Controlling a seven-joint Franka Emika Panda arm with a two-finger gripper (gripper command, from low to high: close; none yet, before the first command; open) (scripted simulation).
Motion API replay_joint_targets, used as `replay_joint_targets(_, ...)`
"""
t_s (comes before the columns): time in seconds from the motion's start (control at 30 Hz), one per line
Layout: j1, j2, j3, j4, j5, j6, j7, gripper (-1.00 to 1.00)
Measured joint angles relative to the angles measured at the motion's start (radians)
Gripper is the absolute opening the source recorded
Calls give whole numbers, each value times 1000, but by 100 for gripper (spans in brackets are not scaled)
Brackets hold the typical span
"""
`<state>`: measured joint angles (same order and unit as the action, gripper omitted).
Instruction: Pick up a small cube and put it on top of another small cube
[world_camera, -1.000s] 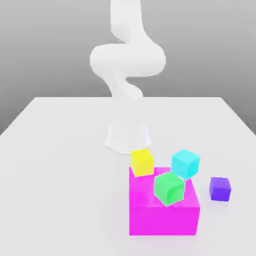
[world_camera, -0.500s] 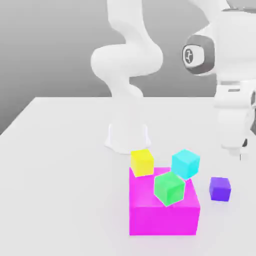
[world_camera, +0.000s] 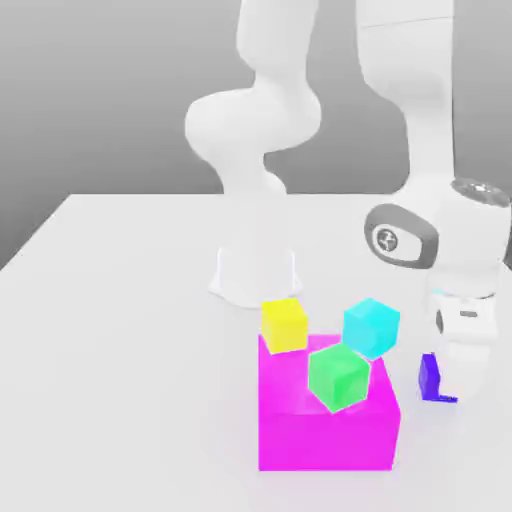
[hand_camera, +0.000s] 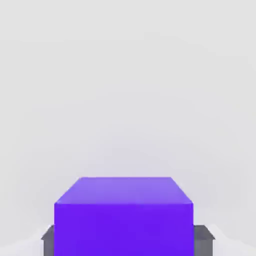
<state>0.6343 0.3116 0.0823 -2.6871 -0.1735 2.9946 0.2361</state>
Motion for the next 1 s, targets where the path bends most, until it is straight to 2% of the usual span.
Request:
replay_joint_targets(0.1, -5, -16, 6, -3, 7, -13, -6, -100)
replay_joint_targets(0.27, -44, -184, 68, -36, 106, -146, -80, -100)
replay_joint_targets(0.4, -94, -298, 68, 32, 308, -229, -110, -100)
replay_joint_targets(0.47, -122, -367, 47, 25, 355, -281, -68, -100)
replay_joint_targets(0.73, -280, -656, -5, -81, 357, -494, 231, -100)
replay_joint_targets(1.0, -521, -946, 4, -194, 314, -704, 562, -100)
